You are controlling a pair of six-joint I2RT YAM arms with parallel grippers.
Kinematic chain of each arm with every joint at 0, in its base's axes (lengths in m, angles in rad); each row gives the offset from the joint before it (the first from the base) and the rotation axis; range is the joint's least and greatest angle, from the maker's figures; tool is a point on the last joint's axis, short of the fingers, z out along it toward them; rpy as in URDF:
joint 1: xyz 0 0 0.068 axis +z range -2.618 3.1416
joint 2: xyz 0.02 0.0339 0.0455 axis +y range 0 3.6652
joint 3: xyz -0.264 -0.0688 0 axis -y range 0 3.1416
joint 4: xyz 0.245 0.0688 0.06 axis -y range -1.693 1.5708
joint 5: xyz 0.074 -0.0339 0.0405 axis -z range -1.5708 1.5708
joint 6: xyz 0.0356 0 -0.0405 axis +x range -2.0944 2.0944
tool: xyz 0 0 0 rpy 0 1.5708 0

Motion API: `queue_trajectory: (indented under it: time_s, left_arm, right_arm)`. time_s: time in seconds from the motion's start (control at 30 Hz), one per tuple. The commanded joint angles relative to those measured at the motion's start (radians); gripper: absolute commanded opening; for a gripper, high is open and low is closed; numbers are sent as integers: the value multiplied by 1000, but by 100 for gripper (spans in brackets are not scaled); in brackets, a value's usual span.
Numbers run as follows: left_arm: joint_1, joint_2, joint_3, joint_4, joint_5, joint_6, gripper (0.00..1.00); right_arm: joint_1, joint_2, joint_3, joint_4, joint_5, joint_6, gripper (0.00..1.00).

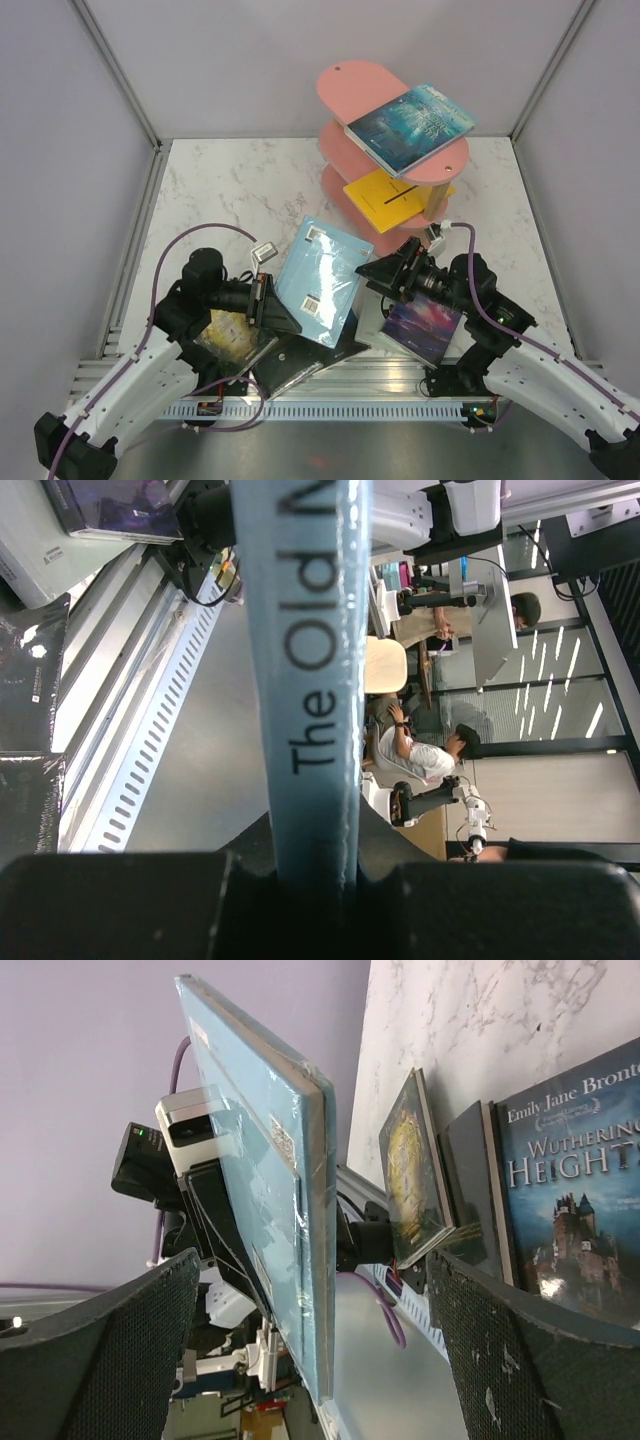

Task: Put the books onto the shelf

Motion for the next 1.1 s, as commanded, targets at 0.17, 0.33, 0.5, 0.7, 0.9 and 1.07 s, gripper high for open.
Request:
queue_trajectory:
  time_s: [0.17,0.33,0.5,0.7,0.9,1.07]
  left_arm:
    - [-1,-16,60,62,136,-48,2]
    - [-1,16,78,64,203,-51,2]
    - [-1,41,114,62,268,-54,2]
    - [2,89,176,-70,159,32,27]
    - [4,37,276,-201,-262,-9,57]
    - [4,-104,270,-272,-545,-156,53]
  right_arm:
    - [92,140,55,241,38,13,98]
    - [132,221,123,265,46,-30,81]
    - [141,200,117,266,40,-42,31]
    - [143,142,100,214,54,-33,0]
    - [144,45,118,-8,234,34,0]
    - [143,6,118,-25,366,183,0]
